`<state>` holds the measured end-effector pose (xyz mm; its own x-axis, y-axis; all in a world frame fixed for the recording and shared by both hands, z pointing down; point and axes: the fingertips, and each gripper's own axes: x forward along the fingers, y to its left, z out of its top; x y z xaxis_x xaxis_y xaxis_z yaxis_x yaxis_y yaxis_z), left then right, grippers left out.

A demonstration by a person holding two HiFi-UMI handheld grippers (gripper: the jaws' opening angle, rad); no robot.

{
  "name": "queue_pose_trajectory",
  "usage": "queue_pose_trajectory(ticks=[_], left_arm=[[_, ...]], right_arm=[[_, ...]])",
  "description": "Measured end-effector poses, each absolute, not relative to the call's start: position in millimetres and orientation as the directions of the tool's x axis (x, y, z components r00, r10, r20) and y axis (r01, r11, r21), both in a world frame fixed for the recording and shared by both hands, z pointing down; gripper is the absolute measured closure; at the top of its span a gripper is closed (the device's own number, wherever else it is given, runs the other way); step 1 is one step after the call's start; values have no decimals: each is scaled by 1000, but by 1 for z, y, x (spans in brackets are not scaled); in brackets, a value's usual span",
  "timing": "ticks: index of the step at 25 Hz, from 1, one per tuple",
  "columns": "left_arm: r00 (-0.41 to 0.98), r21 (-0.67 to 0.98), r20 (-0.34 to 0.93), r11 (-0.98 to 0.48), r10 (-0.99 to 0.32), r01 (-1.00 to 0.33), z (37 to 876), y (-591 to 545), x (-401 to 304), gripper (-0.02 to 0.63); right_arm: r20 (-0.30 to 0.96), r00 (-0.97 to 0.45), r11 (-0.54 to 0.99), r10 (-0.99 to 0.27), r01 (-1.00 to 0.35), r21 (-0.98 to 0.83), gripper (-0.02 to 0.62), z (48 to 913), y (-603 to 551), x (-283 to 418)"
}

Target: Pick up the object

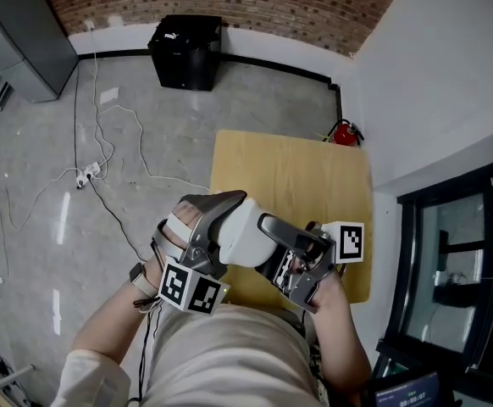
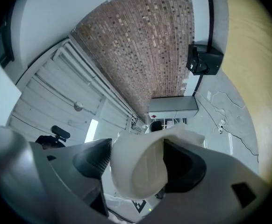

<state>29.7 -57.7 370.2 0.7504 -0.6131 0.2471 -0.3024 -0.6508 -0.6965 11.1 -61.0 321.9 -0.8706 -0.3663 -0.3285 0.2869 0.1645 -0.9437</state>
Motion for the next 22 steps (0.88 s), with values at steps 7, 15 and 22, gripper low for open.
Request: queue_pose_trajectory(ticks=[7, 15, 22], left_arm=[[765, -724, 154, -599, -625, -343, 346, -51, 37, 279], [831, -711, 114, -629, -545, -315, 335, -36, 45, 278], [877, -443, 67, -802, -476, -401, 319, -36, 41, 282]], right_arm=[[-370, -882, 205, -292, 320, -925, 255, 298, -51, 20], [-350, -924, 195, -155, 318, -928, 255, 286, -35, 25], [-199, -976, 432, -86, 144, -891, 255, 285, -25, 50]])
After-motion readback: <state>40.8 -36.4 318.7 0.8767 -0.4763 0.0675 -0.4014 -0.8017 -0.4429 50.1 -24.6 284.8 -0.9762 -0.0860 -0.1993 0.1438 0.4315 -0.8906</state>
